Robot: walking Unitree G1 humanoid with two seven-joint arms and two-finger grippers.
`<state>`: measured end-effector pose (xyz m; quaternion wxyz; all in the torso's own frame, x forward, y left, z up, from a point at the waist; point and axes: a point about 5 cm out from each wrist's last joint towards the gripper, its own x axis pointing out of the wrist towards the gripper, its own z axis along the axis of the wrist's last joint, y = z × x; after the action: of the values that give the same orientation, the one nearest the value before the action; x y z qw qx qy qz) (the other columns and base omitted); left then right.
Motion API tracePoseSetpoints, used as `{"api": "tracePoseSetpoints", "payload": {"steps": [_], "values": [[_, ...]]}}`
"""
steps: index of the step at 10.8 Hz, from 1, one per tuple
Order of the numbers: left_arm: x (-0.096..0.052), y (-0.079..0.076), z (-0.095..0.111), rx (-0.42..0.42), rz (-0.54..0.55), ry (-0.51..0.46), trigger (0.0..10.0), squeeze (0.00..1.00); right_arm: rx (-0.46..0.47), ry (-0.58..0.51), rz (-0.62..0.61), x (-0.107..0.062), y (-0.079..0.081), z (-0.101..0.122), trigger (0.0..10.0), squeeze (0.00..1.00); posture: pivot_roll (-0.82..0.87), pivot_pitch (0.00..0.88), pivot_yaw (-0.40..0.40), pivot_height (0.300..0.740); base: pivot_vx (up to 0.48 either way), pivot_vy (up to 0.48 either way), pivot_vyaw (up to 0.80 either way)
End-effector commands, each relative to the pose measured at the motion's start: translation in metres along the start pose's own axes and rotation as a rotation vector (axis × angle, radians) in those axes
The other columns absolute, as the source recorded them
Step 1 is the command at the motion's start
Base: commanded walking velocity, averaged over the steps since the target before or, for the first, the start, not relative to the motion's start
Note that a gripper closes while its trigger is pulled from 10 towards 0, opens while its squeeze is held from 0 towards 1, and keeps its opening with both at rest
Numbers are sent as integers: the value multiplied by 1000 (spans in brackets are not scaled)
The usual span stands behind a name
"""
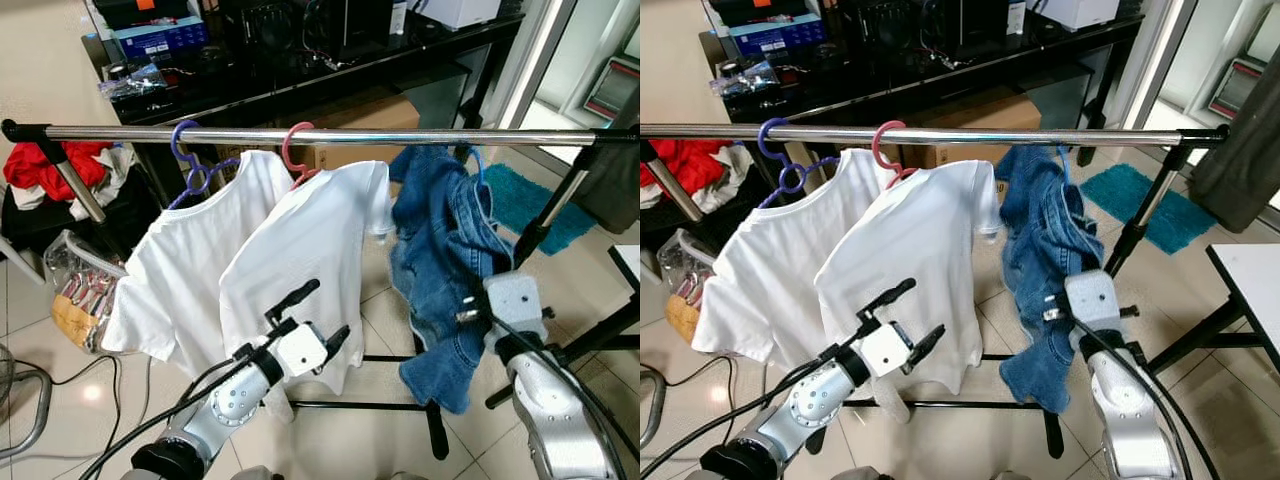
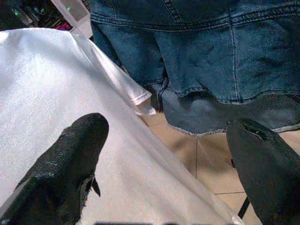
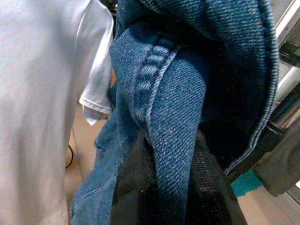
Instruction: Hang hanger
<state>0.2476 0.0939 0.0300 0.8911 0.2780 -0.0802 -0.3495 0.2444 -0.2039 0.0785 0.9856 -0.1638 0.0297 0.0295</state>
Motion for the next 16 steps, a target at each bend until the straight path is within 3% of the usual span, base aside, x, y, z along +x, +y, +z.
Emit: {"api": "tracePoseSetpoints", "payload": {"steps": [1,5,9,14,16], "values": [[-2,3,-1,-1,24,2,10000,0,-17,-35,-4,-2,-5,1,10000,0,-15,0,28,740,0,0,0],[-8,22,-2,-150,253,12,10000,0,122,-95,114,-22,0,-10,10000,0,-32,0,23,740,0,0,0],[-9,25,1,-173,279,2,10000,0,153,-95,141,-37,-2,-21,10000,0,-49,0,41,740,0,0,-597],[-2,20,5,-143,224,-4,10000,0,151,-162,183,-36,4,-10,10000,0,-71,0,52,740,0,0,-779],[0,19,5,-138,214,-3,10000,0,145,-175,190,-34,4,-9,10000,0,-75,0,54,740,0,-480,-775]]}}
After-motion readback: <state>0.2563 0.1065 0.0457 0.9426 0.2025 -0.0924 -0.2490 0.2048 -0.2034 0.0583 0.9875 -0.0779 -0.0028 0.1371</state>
